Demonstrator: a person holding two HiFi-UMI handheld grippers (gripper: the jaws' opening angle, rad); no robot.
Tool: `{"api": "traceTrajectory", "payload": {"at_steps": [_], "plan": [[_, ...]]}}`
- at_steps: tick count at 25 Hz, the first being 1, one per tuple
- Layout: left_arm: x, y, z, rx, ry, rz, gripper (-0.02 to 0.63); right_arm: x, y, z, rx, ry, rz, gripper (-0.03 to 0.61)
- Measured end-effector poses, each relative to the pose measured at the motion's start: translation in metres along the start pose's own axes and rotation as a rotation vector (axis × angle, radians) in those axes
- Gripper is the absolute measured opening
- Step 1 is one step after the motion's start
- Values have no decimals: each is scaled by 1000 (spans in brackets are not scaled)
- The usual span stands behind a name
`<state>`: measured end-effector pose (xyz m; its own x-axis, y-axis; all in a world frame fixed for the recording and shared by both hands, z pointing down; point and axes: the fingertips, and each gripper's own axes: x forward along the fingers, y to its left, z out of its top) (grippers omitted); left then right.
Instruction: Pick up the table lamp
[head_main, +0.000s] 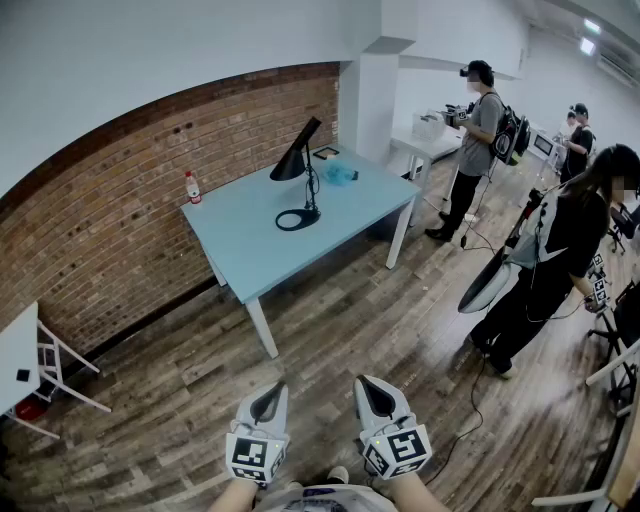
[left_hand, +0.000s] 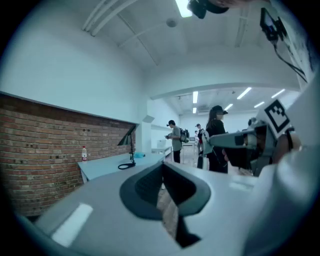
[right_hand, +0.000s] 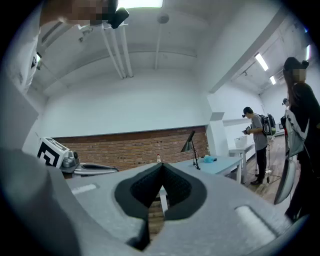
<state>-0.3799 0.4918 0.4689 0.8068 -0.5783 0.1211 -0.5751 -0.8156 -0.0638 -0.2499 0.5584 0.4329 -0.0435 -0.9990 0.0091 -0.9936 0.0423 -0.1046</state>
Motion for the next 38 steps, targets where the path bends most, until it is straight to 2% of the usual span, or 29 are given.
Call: {"api": "traceTrajectory", "payload": {"at_steps": [10,21,27,32,38], "plan": [[27,-15,5,-20,3,18,-8,7,-25,5,22,-11,29,-2],[49,-31,5,0,2,36,-8,6,-58,-2,39,6,39,-2],[60,-35,-4,0,26,23,-8,13,-74,-12,96,34,23,-2],[90,-23,-4,0,23,17,-8,35,-88,-14,88,33,20,-2],[151,-2,0,-2,-5,-14,-8,82,-122,-15,79,37,-2,-2]]}}
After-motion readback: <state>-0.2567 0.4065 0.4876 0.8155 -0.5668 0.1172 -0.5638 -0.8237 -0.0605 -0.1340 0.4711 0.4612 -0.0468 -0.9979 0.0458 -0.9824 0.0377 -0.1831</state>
